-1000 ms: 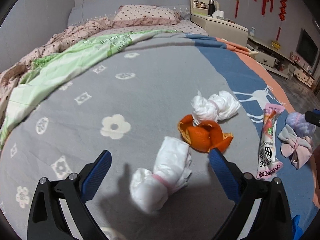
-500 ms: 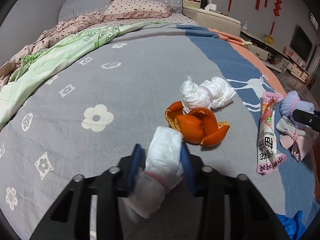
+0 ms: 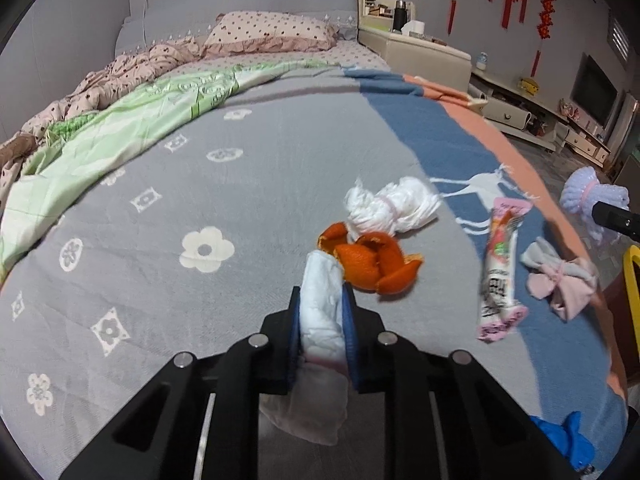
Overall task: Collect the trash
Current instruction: 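Grasp the white rolled tissue left while the right grasps a lavender puff ball, then carry both to the yellow bin and open both grippers over it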
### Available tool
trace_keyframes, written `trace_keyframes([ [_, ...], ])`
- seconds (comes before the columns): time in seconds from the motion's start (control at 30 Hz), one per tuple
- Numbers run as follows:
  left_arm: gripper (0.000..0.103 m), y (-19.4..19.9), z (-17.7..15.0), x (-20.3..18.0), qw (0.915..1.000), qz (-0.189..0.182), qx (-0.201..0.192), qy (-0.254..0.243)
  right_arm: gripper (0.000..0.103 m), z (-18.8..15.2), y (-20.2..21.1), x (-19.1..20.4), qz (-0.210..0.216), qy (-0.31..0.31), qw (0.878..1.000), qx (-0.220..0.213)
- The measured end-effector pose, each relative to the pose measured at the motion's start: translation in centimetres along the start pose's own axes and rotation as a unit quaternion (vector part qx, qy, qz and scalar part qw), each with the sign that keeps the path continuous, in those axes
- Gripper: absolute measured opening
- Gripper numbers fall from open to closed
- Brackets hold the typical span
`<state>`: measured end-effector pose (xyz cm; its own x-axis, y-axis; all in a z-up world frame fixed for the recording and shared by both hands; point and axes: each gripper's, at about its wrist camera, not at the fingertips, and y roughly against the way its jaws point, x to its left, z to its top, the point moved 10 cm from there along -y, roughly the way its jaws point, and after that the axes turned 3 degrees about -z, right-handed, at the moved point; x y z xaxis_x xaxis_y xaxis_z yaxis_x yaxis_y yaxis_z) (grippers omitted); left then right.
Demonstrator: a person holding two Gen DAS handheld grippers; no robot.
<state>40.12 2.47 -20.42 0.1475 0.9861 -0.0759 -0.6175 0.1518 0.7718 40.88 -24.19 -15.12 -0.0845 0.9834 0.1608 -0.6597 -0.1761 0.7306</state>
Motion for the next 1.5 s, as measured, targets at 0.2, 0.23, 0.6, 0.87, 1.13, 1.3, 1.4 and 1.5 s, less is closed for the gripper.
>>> trace_keyframes([
  [0.2, 0.018, 4.9, 1.8, -2.1, 0.9993, -0.01, -0.035, -0.01, 0.043, 0.9, 5.5, -0.1, 0.013, -0.006, 0.999, -0.033],
  [0.23, 0.018, 5.7, 2.1, -2.5, 0.999, -0.012, -0.041, -0.013, 0.043, 1.1, 6.7, -0.2, 0.013, -0.007, 0.999, -0.04],
  [0.6, 0.018, 15.6, 5.6, -10.5, 0.9905, -0.046, -0.119, -0.052, 0.043, 2.7, 19.7, -2.2, -0.002, 0.004, 0.992, -0.128],
  [0.87, 0.018, 21.6, 7.6, -17.8, 0.9786, -0.091, -0.164, -0.085, 0.043, 3.3, 28.3, -5.6, -0.019, -0.01, 0.983, -0.183],
  [1.13, 0.018, 25.5, 8.6, -25.7, 0.9632, -0.125, -0.197, -0.134, 0.044, 3.2, 35.6, -11.7, -0.059, -0.036, 0.972, -0.223],
  [1.3, 0.018, 25.7, 8.6, -30.7, 0.9565, -0.149, -0.193, -0.16, 0.044, 2.1, 38.6, -16.3, -0.083, -0.059, 0.967, -0.235],
  [1.4, 0.018, 25.5, 8.7, -33.4, 0.953, -0.162, -0.19, -0.172, 0.044, 1.4, 39.7, -19.0, -0.096, -0.074, 0.964, -0.237],
  [1.5, 0.018, 24.8, 8.7, -36.0, 0.9498, -0.172, -0.184, -0.186, 0.044, 0.3, 40.6, -22.0, -0.109, -0.091, 0.962, -0.235],
])
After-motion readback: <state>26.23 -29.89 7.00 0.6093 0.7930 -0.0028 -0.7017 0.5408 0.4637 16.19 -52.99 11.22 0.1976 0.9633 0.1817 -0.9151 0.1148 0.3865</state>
